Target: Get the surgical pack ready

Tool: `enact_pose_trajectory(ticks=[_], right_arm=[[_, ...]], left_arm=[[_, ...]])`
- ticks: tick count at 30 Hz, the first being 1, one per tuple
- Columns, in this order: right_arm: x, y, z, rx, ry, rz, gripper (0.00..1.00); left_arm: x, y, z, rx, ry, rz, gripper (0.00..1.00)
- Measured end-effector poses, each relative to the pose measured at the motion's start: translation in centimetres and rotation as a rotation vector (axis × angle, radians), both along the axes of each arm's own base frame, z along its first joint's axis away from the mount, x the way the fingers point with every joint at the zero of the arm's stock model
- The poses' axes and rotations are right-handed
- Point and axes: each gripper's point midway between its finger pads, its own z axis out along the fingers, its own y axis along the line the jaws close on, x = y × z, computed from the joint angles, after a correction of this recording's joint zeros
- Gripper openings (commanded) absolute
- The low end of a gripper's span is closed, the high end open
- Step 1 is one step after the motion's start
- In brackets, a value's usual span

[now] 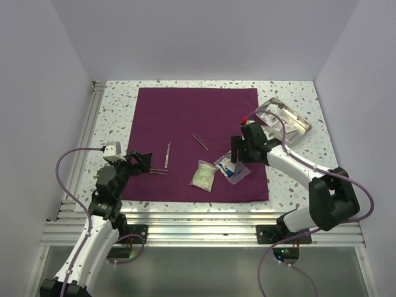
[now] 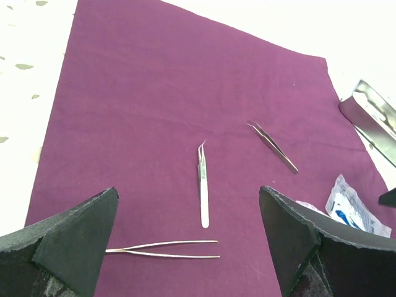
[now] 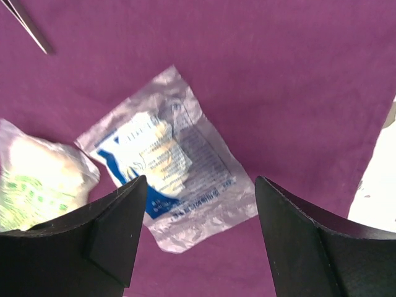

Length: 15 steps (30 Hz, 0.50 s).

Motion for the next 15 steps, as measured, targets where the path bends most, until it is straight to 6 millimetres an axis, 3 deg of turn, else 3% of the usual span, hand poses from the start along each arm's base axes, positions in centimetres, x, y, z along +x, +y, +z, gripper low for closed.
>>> enact_pose_trajectory(ticks=[9, 15], right_arm=[[-2.2, 2.0, -1.4, -0.065, 0.025, 0.124, 0.78], [-3.3, 1.9, -3.7, -0.132, 0.093, 0.151, 0.73]], left_arm=[[0.0, -0.3, -0.1, -0.003, 0.006, -0.018, 1.00], [0.0, -0.5, -0.1, -0.007, 0.006, -0.024, 1.00]])
